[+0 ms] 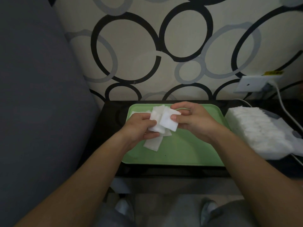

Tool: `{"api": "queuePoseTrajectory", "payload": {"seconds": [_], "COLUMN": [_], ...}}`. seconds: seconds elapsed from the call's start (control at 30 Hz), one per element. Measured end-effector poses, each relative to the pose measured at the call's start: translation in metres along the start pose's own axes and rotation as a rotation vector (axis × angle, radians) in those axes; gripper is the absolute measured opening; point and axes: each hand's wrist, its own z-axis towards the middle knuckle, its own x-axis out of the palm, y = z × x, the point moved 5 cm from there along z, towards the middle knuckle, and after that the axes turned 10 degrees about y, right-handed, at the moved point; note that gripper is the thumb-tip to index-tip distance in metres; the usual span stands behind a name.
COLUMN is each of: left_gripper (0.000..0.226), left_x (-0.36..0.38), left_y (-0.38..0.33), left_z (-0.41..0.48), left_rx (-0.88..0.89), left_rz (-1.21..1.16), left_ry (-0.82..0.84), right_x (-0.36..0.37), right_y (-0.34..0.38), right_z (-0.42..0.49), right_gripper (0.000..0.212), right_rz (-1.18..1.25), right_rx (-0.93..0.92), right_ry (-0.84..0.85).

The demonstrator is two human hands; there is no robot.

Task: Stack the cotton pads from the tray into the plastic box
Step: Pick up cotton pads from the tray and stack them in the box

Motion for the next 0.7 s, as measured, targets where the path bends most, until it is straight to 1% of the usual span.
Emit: {"api": "queuePoseTrajectory", "payload": {"seconds": [0.13,0.27,0.43,0.57,0.6,0.7], "left_gripper": [0.022,0.026,0.023,0.022,0.023,0.018], "left_x": [0.01,0.016,0.019,0.019,0.019,0.013], "left_y": [-0.002,-0.003,-0.003,-0.004,-0.003,-0.001], "left_z": [0.0,0.0,-0.001,-0.002,-0.002,0.0], "left_rx": [0.026,0.027,-0.002,-0.024,-0.026,0.018], "left_rz": [-0.002,-0.003,-0.022,-0.124,-0.118,0.051], "left_ry": [0.079,0.105,0.151,0.105,0.103,0.076], "right_x": [0.008,0.007,0.004,0.005,0.006,0.003], "right_y": [-0.003,-0.002,-0.001,-0.002,-0.002,-0.008], "right_z": [0.002,0.001,0.0,0.0,0.002,0.009], "right_gripper": [0.034,0.036,0.038,0.04,0.041,0.04], "right_rz": [-0.086,-0.154,-0.225,-0.296,-0.325,-0.477], "right_rx": [0.044,0.057,0.079,0.093,0.094,0.108], "right_ry": [-0.048,-0.1,-0.126,-0.144,-0.15,-0.223]}}
